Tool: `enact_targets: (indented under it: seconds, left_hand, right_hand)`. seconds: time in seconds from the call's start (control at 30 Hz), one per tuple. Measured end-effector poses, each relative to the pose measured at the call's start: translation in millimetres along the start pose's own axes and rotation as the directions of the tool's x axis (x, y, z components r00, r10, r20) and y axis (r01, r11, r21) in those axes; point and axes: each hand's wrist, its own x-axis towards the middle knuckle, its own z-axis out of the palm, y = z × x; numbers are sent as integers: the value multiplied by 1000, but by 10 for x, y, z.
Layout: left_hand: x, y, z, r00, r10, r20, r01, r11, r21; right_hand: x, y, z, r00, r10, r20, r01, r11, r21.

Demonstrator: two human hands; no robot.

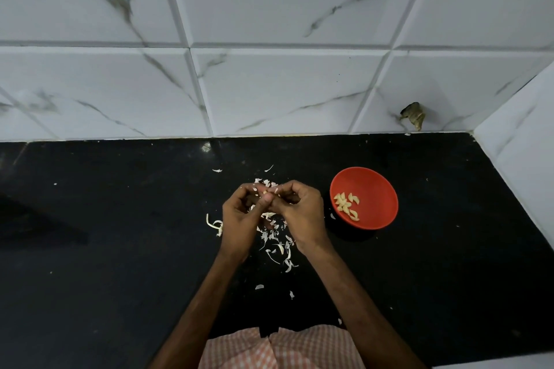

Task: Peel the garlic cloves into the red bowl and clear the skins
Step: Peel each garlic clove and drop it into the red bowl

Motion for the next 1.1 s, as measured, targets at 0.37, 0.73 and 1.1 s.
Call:
enact_targets:
  seconds: [0.37, 0.73, 1.1]
  left_hand:
    - [6, -37, -38, 997, 50, -54, -45, 993, 106]
    - [-42, -93, 92, 986, 20, -164, -14, 999, 43]
    - [-21, -110, 93, 963, -63, -264, 50, 997, -53]
  right_hand:
    - [-31, -32, -6, 985, -172, -24, 159, 947, -279]
    - [-43, 38, 60, 964, -188, -189, 150, 969, -198]
    - [-20, 48, -44, 989, -148, -28, 136, 960, -243]
